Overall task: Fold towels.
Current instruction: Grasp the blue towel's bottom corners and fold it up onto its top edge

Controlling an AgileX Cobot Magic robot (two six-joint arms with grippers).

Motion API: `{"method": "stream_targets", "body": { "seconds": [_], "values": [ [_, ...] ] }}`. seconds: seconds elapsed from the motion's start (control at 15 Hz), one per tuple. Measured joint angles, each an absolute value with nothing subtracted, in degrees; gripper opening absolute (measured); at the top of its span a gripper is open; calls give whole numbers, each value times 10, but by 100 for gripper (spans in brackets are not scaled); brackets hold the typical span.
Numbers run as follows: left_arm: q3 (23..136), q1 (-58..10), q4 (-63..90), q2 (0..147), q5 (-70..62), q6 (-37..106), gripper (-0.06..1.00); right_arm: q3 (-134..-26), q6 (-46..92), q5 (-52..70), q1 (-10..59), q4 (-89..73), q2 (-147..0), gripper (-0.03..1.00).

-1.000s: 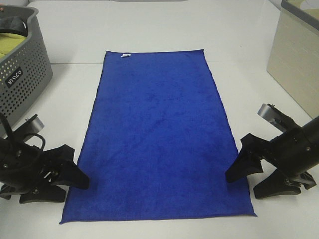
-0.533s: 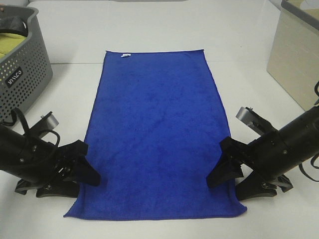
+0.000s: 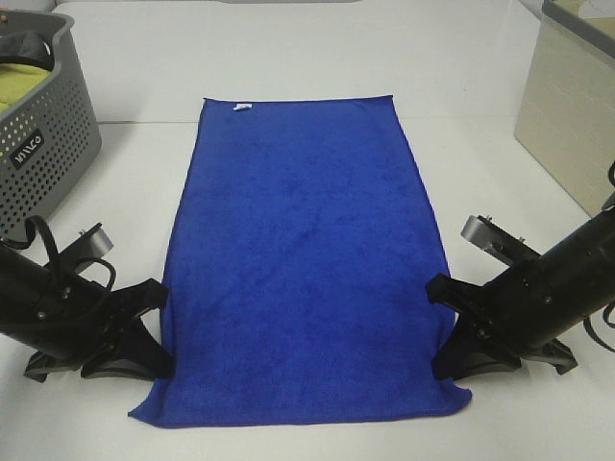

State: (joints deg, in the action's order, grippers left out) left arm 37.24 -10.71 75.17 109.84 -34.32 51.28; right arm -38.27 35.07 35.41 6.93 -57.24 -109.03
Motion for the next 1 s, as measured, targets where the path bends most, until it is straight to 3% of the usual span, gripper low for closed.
{"method": "stream_targets", "body": {
  "seconds": [0.47, 1.0],
  "values": [
    [366, -107, 629, 1019, -359, 413, 0, -344, 333, 363, 69, -539, -1007, 1],
    [217, -107, 608, 870, -376, 368, 0, -195, 324, 387, 69, -543, -893, 1]
  ]
}}
